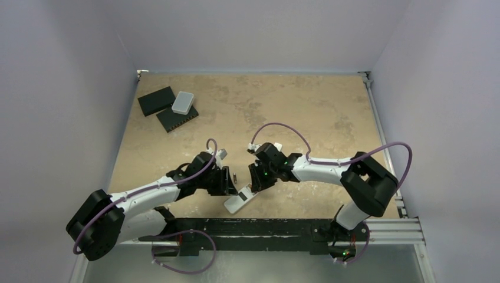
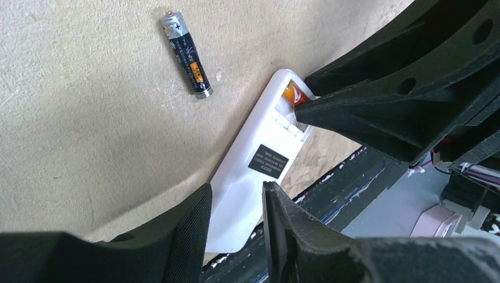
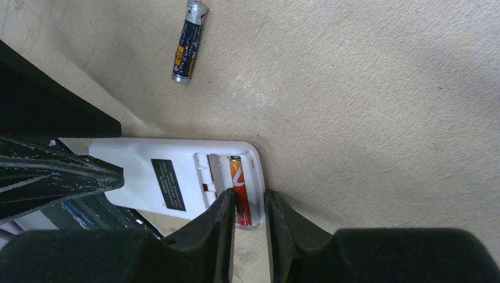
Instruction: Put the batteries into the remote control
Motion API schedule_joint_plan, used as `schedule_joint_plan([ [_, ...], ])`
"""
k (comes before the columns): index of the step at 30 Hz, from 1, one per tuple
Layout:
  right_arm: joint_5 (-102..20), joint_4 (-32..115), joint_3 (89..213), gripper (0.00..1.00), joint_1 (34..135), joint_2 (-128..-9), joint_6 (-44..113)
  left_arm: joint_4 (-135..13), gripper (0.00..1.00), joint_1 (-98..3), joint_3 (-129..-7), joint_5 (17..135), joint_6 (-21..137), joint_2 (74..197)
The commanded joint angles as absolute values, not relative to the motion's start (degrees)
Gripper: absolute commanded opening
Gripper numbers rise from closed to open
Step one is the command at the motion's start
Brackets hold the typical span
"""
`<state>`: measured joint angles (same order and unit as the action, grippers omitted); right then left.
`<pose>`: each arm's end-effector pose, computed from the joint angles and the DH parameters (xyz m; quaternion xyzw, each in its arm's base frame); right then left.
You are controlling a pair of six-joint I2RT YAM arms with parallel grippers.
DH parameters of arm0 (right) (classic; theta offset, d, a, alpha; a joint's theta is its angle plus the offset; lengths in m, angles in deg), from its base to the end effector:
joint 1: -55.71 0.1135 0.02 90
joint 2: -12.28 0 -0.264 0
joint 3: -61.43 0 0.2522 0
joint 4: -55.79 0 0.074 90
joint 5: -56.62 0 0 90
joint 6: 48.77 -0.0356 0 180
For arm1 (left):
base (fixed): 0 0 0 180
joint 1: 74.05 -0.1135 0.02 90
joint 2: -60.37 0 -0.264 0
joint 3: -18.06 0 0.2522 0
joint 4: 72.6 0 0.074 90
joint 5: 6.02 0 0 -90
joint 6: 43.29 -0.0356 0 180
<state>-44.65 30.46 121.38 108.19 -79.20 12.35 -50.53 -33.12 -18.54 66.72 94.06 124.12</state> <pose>0.1780 0.2432 0.1543 -0.2225 0.9280 0.2564 0.1539 0.1428 -0.1378 0.1534 0.0003 0.9282 -0.3408 0.1492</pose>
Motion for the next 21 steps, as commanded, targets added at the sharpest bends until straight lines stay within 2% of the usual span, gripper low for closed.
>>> schedule_joint_plan([
  [1,-46.1,31.1,119.0,0.15,108.3,-78.7,11.1,-50.8,0.37,-33.0,-20.2,67.3,93.1,123.8],
  [8,-45.5,31.4,118.3,0.00,108.3,-78.6,10.9,-50.7,0.37,-33.1,-20.2,67.5,93.1,123.9],
  [14,-43.4,30.3,118.9,0.00,108.3,-78.1,11.3,-50.9,0.37,-33.0,-20.2,67.5,93.2,124.0],
  [19,-42.2,28.9,120.0,0.29,108.4,-76.3,11.5,-50.9,0.37,-33.1,-20.1,67.8,93.2,124.1],
  [21,-41.8,28.1,120.6,0.35,108.4,-75.3,11.6,-50.8,0.37,-33.1,-20.1,68.0,93.1,124.2],
])
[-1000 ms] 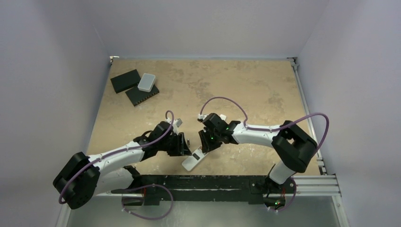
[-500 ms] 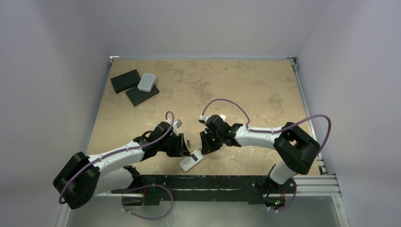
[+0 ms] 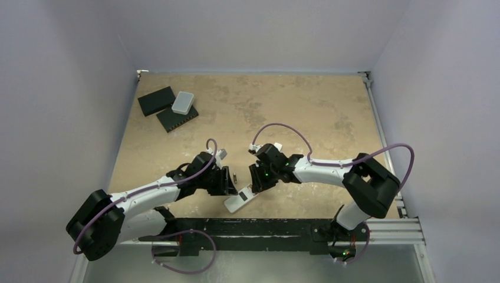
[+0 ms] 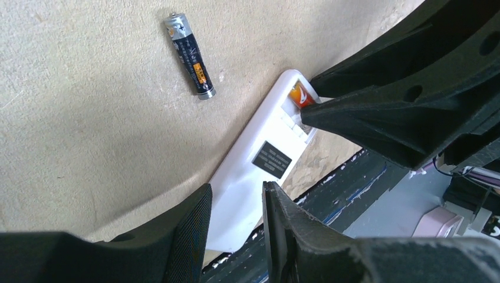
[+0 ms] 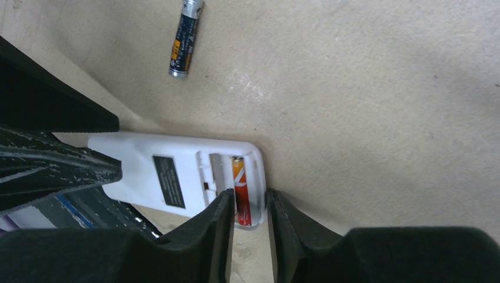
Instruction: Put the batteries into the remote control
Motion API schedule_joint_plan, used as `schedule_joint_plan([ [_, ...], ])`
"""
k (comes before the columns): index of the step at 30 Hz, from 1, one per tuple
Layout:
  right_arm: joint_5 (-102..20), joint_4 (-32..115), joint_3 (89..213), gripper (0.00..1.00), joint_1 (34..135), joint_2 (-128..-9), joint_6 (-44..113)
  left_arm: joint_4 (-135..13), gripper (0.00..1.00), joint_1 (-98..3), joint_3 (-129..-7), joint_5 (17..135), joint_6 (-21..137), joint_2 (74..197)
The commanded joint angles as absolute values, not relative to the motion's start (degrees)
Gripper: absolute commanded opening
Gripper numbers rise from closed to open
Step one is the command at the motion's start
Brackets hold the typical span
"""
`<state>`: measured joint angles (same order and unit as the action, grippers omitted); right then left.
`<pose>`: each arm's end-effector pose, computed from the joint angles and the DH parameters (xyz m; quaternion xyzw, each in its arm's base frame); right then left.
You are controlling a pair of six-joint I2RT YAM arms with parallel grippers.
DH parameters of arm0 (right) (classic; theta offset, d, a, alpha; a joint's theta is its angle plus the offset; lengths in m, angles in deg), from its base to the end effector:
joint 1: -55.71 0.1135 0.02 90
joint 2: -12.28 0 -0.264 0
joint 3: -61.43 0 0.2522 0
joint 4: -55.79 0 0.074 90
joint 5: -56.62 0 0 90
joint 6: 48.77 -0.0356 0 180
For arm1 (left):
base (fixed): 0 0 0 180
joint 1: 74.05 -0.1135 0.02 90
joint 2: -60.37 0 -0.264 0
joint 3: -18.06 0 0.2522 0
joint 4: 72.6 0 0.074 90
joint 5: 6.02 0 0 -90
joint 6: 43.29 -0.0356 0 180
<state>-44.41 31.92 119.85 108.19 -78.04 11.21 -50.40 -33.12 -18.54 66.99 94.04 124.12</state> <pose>0.1754 0.2396 0.1542 -0.2130 0.9276 0.2622 0.1597 0.1428 -0.1376 0.1532 -0.0005 0.9289 -0.3386 0.1501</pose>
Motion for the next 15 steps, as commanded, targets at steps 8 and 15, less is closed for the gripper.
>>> schedule_joint_plan([
  [8,-40.5,24.6,123.9,0.63,108.4,-71.3,10.5,-50.6,0.36,-33.1,-19.8,68.6,93.0,124.1],
  [15,-41.0,23.5,124.6,0.65,108.4,-67.5,10.0,-48.0,0.35,-33.0,-20.3,70.4,92.7,123.1],
])
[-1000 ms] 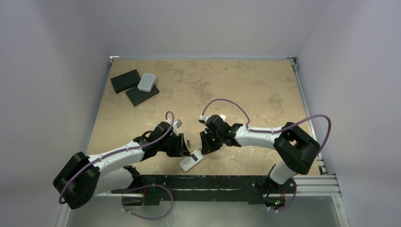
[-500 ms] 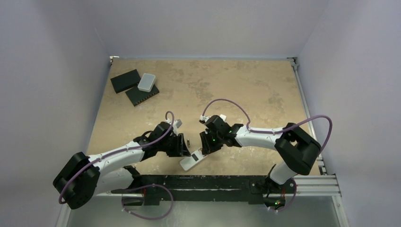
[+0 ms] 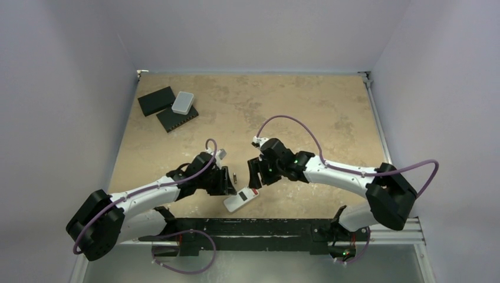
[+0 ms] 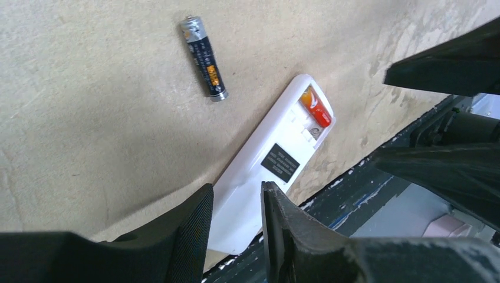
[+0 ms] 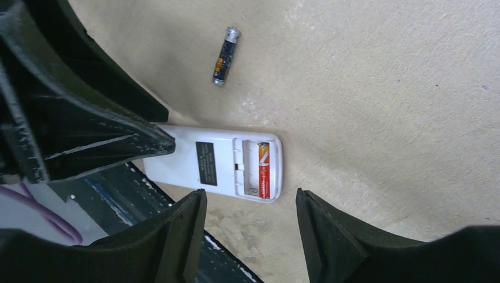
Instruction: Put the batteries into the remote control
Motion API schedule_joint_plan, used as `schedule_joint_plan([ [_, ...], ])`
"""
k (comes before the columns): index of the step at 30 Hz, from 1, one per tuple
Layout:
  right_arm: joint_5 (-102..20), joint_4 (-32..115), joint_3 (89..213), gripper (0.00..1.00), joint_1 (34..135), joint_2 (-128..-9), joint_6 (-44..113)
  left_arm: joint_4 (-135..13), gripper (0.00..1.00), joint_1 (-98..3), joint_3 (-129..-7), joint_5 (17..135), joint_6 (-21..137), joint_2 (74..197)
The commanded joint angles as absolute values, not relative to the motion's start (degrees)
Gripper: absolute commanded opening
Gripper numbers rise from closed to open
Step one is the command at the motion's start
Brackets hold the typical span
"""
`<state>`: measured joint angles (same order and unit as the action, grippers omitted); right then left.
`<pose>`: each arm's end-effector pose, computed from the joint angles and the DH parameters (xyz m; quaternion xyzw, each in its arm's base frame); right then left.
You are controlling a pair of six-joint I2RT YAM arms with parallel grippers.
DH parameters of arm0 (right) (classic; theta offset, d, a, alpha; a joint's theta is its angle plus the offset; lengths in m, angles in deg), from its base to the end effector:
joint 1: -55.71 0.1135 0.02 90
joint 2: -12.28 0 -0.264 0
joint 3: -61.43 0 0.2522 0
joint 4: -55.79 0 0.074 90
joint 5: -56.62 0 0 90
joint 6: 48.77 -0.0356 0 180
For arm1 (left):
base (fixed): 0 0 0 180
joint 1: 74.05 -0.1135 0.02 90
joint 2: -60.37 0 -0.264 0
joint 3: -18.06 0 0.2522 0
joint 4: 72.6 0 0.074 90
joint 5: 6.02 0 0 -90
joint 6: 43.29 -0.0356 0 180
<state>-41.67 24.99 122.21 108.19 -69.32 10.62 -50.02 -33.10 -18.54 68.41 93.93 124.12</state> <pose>0.1695 0.2292 0.1994 -0.2020 0.9204 0.2685 0.2001 0.1430 -0.1368 0.1526 -0.0043 0.9314 -0.3286 0.1565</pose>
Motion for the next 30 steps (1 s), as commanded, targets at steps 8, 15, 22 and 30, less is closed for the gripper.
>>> schedule_joint_plan([
  [8,-37.5,20.2,130.1,0.55,108.4,-70.1,12.6,-35.3,0.36,-33.0,-21.8,74.0,95.9,112.9],
  [15,-37.7,20.2,133.8,0.47,108.4,-74.0,13.6,-30.4,0.38,-32.8,-19.3,69.7,102.0,106.4],
  [22,-38.2,20.9,136.7,0.35,108.4,-79.5,14.3,-31.0,0.40,-32.7,-13.2,63.6,109.1,101.1],
  [30,-39.0,22.7,137.9,0.10,108.3,-85.0,14.6,-36.1,0.51,-27.3,-12.7,58.1,116.5,98.7],
])
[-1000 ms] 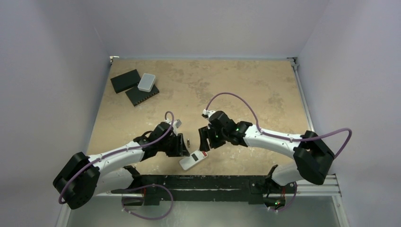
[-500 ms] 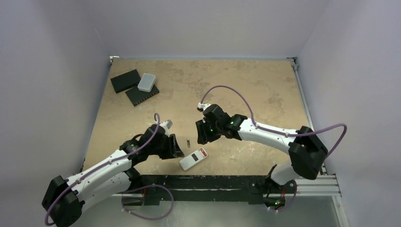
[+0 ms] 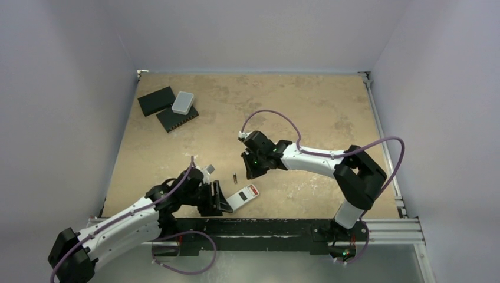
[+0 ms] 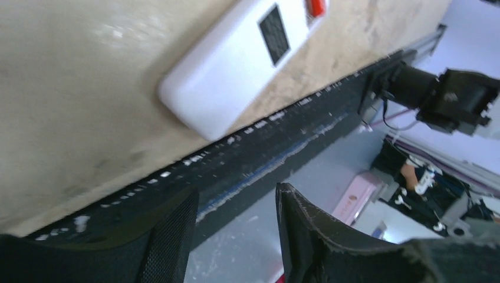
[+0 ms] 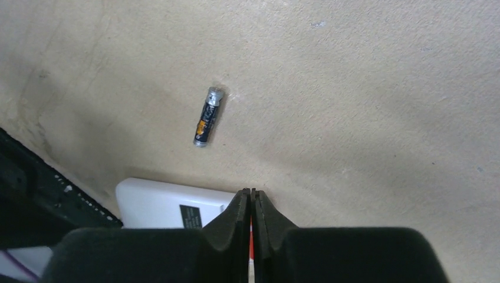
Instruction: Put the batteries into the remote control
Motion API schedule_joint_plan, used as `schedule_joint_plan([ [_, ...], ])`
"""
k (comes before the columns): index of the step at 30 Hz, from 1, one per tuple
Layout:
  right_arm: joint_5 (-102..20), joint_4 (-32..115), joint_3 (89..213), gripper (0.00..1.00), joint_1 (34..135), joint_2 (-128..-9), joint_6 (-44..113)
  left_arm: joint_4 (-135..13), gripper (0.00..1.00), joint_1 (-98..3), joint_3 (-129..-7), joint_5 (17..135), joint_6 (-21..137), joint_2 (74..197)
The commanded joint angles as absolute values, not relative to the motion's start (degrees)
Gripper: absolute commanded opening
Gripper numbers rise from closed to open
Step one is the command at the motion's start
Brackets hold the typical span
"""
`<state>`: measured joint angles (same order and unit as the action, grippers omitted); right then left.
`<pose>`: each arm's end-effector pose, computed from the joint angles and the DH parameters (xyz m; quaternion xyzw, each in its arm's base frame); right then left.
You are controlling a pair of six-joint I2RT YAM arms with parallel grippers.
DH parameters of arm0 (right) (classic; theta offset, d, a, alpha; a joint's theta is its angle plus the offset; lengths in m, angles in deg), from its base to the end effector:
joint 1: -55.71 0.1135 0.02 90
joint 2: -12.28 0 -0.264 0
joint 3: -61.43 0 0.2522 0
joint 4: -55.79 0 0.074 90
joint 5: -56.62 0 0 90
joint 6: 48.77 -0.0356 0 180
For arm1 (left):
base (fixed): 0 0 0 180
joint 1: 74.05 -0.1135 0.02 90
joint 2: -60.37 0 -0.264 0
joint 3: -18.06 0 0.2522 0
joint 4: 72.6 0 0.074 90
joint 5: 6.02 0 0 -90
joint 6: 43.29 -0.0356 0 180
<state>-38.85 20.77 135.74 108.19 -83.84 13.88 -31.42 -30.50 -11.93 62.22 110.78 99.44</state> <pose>0.2057 0.2735 0.1907 -0.2216 0.9314 0.2180 0.1893 0.0870 -0.1009 0.1578 -0.1014 0.9202 -0.3742 0.0538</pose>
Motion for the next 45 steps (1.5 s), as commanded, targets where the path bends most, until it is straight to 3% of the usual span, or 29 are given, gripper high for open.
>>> schedule_joint_plan([
  [1,-39.3,23.0,137.8,0.05,108.3,-85.4,14.6,-37.1,0.53,-26.0,-12.7,58.4,117.9,99.0],
  [2,-39.5,23.2,137.7,0.00,108.3,-85.8,14.6,-38.4,0.54,-24.7,-12.7,59.1,119.0,99.4],
  [16,-39.2,25.6,135.3,0.00,108.1,-87.1,14.4,-61.2,0.57,-17.0,-12.7,62.3,124.7,115.2],
  [28,-39.8,28.0,130.3,0.00,107.8,-84.5,13.4,-51.6,0.56,-12.4,-18.9,77.5,122.5,120.8],
  [45,-40.9,28.9,122.3,0.00,107.9,-79.0,13.5,-47.0,0.55,-11.8,-20.6,83.8,119.8,124.1],
])
